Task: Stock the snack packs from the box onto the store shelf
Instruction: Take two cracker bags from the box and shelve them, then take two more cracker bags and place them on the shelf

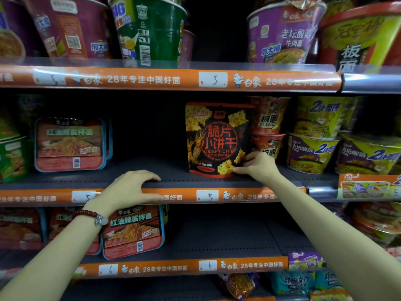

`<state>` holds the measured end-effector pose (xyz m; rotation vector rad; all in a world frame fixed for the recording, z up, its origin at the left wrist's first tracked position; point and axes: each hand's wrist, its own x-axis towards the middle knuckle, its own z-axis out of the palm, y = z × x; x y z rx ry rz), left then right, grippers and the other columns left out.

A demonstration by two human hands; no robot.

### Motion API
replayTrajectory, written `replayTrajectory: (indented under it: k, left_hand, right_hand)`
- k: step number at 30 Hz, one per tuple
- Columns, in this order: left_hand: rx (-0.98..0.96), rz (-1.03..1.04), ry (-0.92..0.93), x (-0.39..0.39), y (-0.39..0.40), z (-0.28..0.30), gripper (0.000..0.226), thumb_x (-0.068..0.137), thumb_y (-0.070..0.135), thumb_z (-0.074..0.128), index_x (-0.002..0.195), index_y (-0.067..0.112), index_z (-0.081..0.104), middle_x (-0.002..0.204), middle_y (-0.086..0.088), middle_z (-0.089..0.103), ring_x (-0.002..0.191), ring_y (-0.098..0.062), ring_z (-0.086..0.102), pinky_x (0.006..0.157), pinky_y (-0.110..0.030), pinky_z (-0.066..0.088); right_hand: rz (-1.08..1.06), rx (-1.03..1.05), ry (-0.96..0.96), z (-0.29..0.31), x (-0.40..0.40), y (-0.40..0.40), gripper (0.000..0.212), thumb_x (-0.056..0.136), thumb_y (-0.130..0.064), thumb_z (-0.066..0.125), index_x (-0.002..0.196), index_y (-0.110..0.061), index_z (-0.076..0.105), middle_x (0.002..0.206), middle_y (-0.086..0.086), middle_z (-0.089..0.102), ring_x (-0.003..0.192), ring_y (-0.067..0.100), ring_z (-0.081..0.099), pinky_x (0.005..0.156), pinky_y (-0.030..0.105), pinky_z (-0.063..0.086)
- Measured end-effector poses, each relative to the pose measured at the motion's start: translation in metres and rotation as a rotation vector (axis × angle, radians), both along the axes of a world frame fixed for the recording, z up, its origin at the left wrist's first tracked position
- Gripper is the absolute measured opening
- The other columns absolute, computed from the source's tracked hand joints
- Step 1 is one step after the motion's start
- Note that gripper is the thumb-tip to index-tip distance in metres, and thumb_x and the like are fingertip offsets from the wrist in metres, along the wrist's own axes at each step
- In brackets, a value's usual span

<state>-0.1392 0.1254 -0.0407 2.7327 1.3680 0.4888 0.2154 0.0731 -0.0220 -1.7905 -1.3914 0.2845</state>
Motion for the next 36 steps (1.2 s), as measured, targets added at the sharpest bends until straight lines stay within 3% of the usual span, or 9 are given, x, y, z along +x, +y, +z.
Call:
replayTrajectory:
  k: [2, 7, 10, 13, 17, 23, 29, 36]
  left_hand:
    - [0.034, -0.046, -0.025, 0.016, -0.003, 0.004, 0.087, 0.057, 0.094, 0.035, 0.121, 0.039, 0.055, 0.120, 0.019, 0.056, 0.111, -0.005, 0.053, 0.092, -0.035, 0.048]
    - [0.186, -0.262, 0.014, 0.088, -0.021, 0.012, 0.031, 0.085, 0.046, 0.060, 0.112, 0.032, 0.063, 0.111, 0.017, 0.060, 0.105, -0.003, 0.056, 0.089, -0.033, 0.051]
    - [0.179, -0.405, -0.001, 0.145, -0.038, 0.015, 0.026, 0.085, 0.039, 0.063, 0.107, 0.027, 0.067, 0.106, 0.011, 0.065, 0.101, -0.007, 0.059, 0.088, -0.032, 0.050]
    - [0.158, -0.525, 0.032, 0.209, -0.061, 0.010, 0.024, 0.083, 0.037, 0.065, 0.102, 0.022, 0.069, 0.098, 0.002, 0.068, 0.092, -0.015, 0.063, 0.082, -0.035, 0.051]
    - [0.097, -0.635, 0.083, 0.294, -0.096, -0.008, 0.023, 0.083, 0.033, 0.068, 0.100, 0.017, 0.070, 0.095, -0.002, 0.070, 0.089, -0.019, 0.064, 0.080, -0.035, 0.051]
    - [-0.010, -0.758, 0.200, 0.406, -0.152, -0.051, 0.021, 0.085, 0.034, 0.065, 0.100, 0.019, 0.069, 0.095, 0.001, 0.068, 0.087, -0.014, 0.063, 0.079, -0.034, 0.051]
    - [-0.143, -0.928, 0.314, 0.509, -0.212, -0.105, 0.020, 0.089, 0.032, 0.062, 0.100, 0.018, 0.069, 0.096, 0.002, 0.070, 0.083, -0.009, 0.064, 0.074, -0.030, 0.054]
    - [-0.174, -1.244, 0.490, 0.608, -0.287, -0.166, 0.019, 0.087, 0.026, 0.061, 0.100, 0.015, 0.069, 0.099, -0.004, 0.071, 0.093, -0.020, 0.065, 0.077, -0.033, 0.053]
  right_hand:
    - [0.000, 0.008, -0.076, 0.000, 0.009, -0.011, 0.058, 0.068, -0.039, 0.084, 0.112, -0.006, 0.065, 0.096, 0.009, 0.073, 0.099, 0.021, 0.064, 0.084, 0.026, 0.047]
    - [0.056, -0.005, -0.293, -0.001, 0.033, -0.048, 0.039, 0.072, -0.032, 0.083, 0.101, -0.008, 0.070, 0.095, 0.007, 0.072, 0.086, 0.016, 0.065, 0.077, 0.024, 0.049]
    - [0.053, 0.023, -0.334, -0.008, 0.056, -0.074, 0.033, 0.071, -0.026, 0.083, 0.098, -0.010, 0.072, 0.099, 0.006, 0.072, 0.093, 0.019, 0.066, 0.084, 0.027, 0.050]
    - [0.043, 0.048, -0.401, -0.019, 0.084, -0.106, 0.031, 0.073, -0.022, 0.081, 0.100, -0.010, 0.072, 0.102, 0.005, 0.071, 0.093, 0.018, 0.064, 0.076, 0.015, 0.038]
    - [-0.025, -0.023, -0.487, -0.042, 0.130, -0.158, 0.032, 0.073, -0.022, 0.080, 0.099, -0.007, 0.070, 0.097, 0.010, 0.071, 0.093, 0.026, 0.064, 0.077, 0.028, 0.042]
    - [-0.186, -0.276, -0.398, -0.092, 0.211, -0.265, 0.028, 0.078, -0.022, 0.076, 0.104, -0.013, 0.068, 0.095, 0.005, 0.069, 0.090, 0.021, 0.064, 0.075, 0.028, 0.048]
    - [-0.400, -0.495, -0.212, -0.144, 0.269, -0.370, 0.025, 0.079, -0.020, 0.074, 0.100, -0.007, 0.067, 0.093, 0.005, 0.067, 0.081, 0.017, 0.058, 0.075, 0.031, 0.051]
    - [-0.717, -0.645, 0.069, -0.207, 0.299, -0.464, 0.026, 0.076, -0.015, 0.076, 0.099, -0.007, 0.069, 0.098, 0.009, 0.071, 0.092, 0.023, 0.065, 0.076, 0.028, 0.050]
